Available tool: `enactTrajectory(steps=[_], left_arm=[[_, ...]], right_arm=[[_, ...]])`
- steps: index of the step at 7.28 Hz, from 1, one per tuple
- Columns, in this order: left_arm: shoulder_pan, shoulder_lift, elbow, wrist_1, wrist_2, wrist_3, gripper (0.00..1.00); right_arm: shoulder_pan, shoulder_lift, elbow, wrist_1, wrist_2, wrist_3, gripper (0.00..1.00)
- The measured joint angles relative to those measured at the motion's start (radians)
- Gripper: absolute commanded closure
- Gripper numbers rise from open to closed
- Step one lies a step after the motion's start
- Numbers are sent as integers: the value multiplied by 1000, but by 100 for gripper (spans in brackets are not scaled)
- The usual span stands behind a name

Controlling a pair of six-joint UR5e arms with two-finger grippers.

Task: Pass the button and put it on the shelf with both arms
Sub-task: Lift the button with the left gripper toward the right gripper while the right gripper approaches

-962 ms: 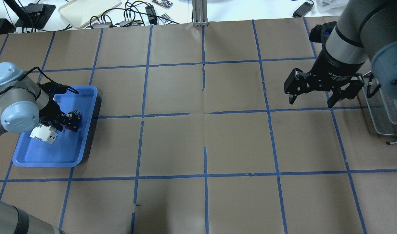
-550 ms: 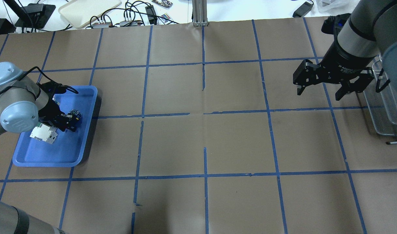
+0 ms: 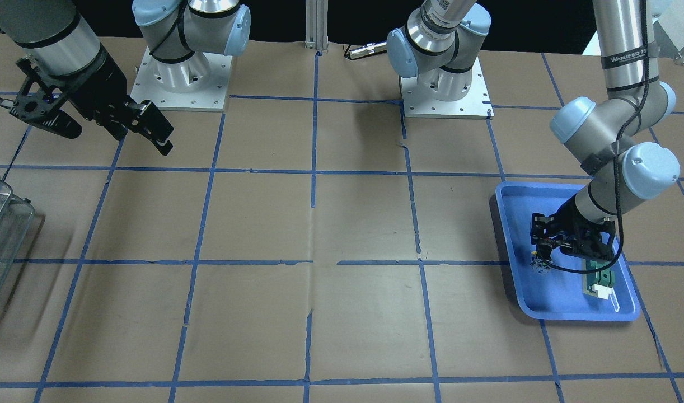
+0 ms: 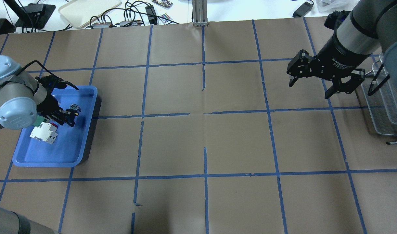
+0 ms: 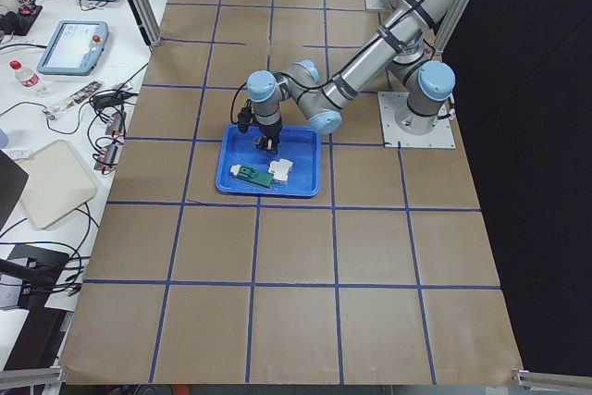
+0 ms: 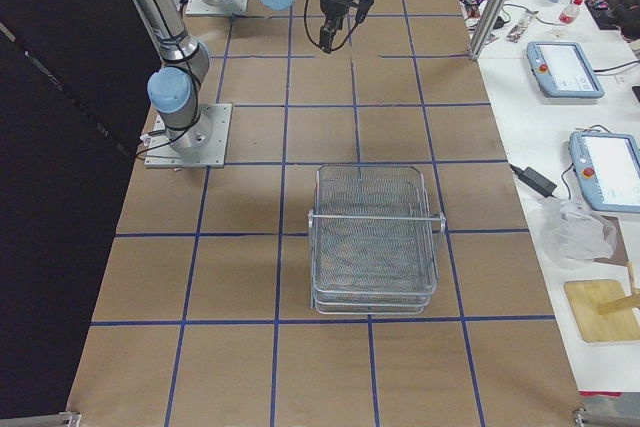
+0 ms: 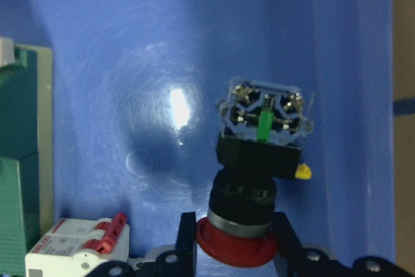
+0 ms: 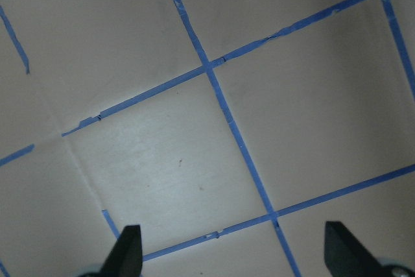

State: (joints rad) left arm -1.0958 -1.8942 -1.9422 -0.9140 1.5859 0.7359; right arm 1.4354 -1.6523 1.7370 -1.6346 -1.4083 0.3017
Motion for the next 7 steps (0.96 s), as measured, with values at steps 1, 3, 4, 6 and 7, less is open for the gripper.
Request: enactTrajectory(steps=[1, 3, 4, 6, 7], left_arm=[[-39, 21, 4, -3, -37, 69, 98], [-181, 57, 10, 10, -69, 147, 99], [-270, 64, 15, 22, -73, 166, 99], [-431, 49, 46, 31, -95, 198, 99], [-492, 38, 70, 26, -121, 206, 99]], right_arm=[[-1, 16, -15, 6, 46, 64, 0], [-1, 47, -51, 16, 151, 190, 0], [-4, 61, -67, 18, 214, 258, 0], [-44, 95, -110, 23, 338, 397, 0], [-70, 114, -132, 24, 367, 437, 0]])
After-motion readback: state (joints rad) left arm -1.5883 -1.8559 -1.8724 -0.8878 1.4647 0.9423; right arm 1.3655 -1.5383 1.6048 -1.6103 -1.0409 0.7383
